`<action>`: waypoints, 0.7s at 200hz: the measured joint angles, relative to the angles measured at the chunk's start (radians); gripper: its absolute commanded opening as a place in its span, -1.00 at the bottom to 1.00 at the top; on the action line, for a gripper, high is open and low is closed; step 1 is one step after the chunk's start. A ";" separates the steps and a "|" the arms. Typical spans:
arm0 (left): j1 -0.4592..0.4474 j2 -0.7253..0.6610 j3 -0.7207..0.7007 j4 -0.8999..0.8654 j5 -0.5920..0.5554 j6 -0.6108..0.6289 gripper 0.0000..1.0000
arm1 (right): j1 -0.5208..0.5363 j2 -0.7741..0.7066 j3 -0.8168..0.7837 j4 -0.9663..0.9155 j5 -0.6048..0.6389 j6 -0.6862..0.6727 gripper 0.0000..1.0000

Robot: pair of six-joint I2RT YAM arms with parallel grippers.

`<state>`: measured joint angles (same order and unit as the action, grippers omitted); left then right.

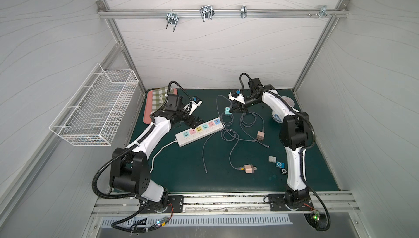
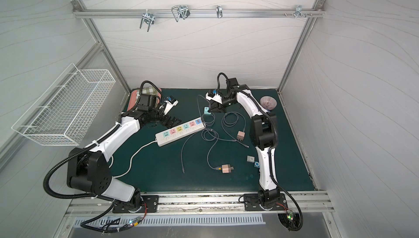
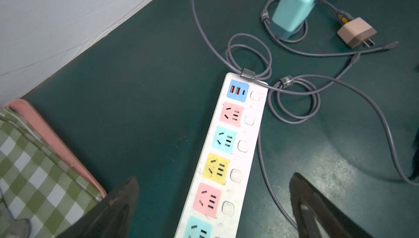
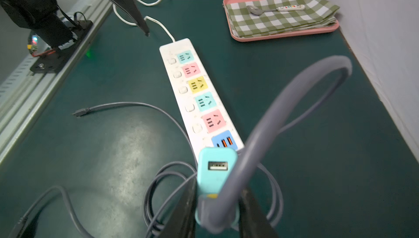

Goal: Charge mp3
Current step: Insert the plug into the socket.

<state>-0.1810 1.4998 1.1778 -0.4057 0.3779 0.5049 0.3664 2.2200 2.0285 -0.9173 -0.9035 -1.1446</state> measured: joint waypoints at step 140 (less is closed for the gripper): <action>0.037 -0.069 -0.043 -0.019 0.000 -0.020 0.90 | 0.138 0.227 0.180 -0.008 0.006 0.000 -1.00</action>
<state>-0.1436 1.4303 1.1347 -0.4248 0.3782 0.4850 0.5049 2.4470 2.2082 -0.9257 -0.8978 -1.1450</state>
